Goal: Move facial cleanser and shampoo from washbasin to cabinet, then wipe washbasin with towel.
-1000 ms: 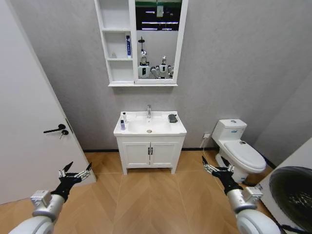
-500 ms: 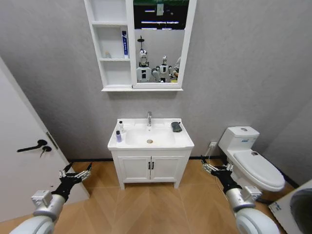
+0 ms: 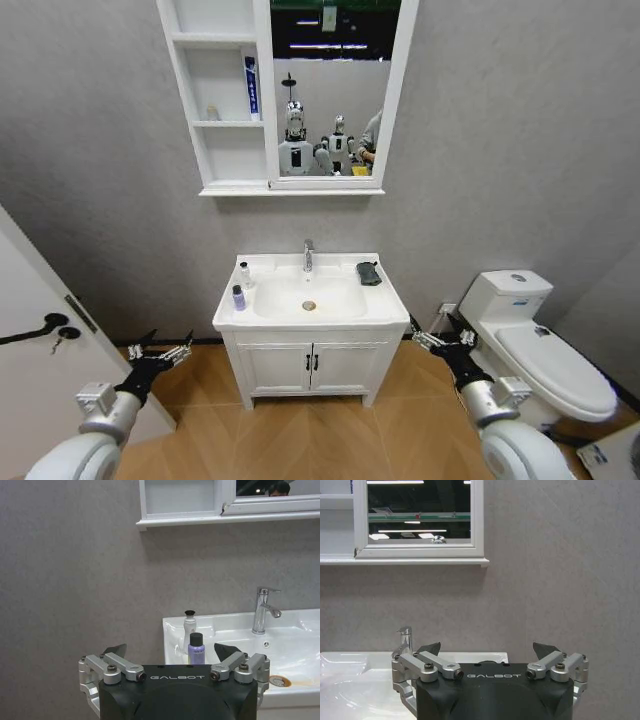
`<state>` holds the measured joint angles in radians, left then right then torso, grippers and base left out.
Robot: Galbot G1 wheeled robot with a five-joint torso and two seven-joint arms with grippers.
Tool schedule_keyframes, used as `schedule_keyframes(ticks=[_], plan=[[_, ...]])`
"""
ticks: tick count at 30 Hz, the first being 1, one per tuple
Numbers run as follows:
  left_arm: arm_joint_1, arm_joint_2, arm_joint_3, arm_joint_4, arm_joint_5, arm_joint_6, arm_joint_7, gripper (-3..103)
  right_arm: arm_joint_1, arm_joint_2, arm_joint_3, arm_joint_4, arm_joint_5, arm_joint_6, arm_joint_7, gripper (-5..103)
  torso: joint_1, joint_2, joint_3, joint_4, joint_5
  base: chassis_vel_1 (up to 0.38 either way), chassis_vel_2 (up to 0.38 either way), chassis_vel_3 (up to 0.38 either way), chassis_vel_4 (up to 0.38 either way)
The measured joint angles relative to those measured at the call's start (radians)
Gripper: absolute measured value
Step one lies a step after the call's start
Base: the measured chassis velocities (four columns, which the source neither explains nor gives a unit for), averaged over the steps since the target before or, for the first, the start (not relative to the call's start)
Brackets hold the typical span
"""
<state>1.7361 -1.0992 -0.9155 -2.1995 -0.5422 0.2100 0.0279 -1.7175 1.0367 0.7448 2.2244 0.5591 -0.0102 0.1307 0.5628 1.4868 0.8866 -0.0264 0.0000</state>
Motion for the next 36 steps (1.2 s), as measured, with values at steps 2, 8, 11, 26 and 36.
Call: schedule_keyframes(ticks=[2, 8, 11, 26, 36], plan=[[-0.001, 0.002, 0.0, 0.001, 0.0, 0.0, 0.0, 99, 0.0, 0.001, 0.0, 0.0, 0.0, -0.001, 0.002, 100, 0.0, 0.0, 0.0, 0.0, 0.0, -0.102, 0.073, 0.086, -0.091], [-0.005, 0.007, 0.002, 0.005, -0.001, 0.001, -0.001, 97, -0.008, 0.009, 0.0, -0.001, -0.002, -0.002, 0.005, 100, 0.0, 0.0, 0.0, 0.0, -0.0004, -0.125, 0.118, 0.118, -0.113], [-0.004, 0.006, 0.002, 0.005, -0.001, 0.001, -0.001, 101, -0.013, 0.011, 0.0, -0.001, -0.011, 0.009, 0.004, 100, 0.001, 0.0, 0.0, -0.0002, 0.0001, -0.106, 0.14, 0.124, -0.131], [-0.051, 0.067, 0.118, 0.035, 0.064, -0.006, -0.024, 98, -0.021, 0.012, -0.036, -0.017, -0.089, 0.012, 0.007, 100, 0.0, 0.0, 0.0, 0.0, -0.0001, -0.04, 0.046, 0.039, -0.028], [-0.211, 0.159, 0.255, 0.175, 0.026, 0.014, -0.029, 98, -0.016, 0.022, -0.058, -0.057, -0.106, 0.021, 0.01, 100, 0.001, 0.0, 0.0, -0.0003, -0.0001, 0.0, 0.0, 0.0, 0.0]])
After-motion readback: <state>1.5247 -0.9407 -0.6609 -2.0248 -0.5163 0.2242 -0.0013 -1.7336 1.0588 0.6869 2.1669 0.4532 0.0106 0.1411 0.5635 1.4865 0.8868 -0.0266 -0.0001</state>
